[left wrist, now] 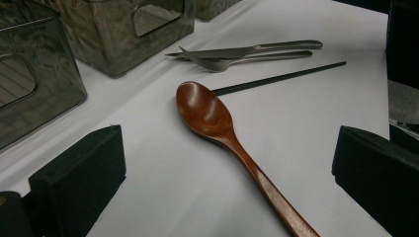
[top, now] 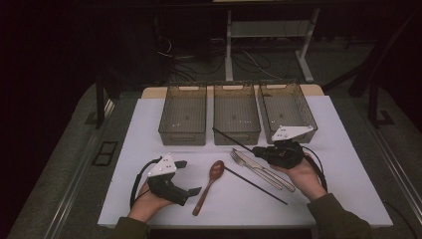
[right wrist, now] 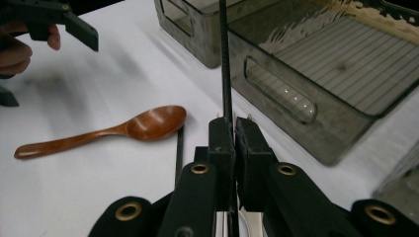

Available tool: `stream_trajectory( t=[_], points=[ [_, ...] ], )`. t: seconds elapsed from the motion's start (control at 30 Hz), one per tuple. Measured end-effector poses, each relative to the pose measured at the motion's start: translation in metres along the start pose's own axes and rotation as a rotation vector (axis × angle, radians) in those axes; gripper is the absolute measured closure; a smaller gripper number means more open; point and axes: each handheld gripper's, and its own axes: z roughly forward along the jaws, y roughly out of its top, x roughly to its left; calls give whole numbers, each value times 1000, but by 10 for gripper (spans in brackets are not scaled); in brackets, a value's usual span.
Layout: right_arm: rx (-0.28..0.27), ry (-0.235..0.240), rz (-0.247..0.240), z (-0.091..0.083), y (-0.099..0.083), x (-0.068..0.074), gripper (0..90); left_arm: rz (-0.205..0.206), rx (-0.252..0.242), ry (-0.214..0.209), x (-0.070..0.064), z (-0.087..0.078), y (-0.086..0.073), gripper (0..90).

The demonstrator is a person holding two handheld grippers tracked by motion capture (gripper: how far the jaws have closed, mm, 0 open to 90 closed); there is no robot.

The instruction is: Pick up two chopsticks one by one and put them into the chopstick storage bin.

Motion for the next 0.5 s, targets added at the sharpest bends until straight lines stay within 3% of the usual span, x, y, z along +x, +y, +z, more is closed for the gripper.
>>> stream_trajectory(
  t=[0.5],
  points=[
    [8,-14,-22,37,45,5,851,1,-3,-10,-3,2,1,0]
  ],
)
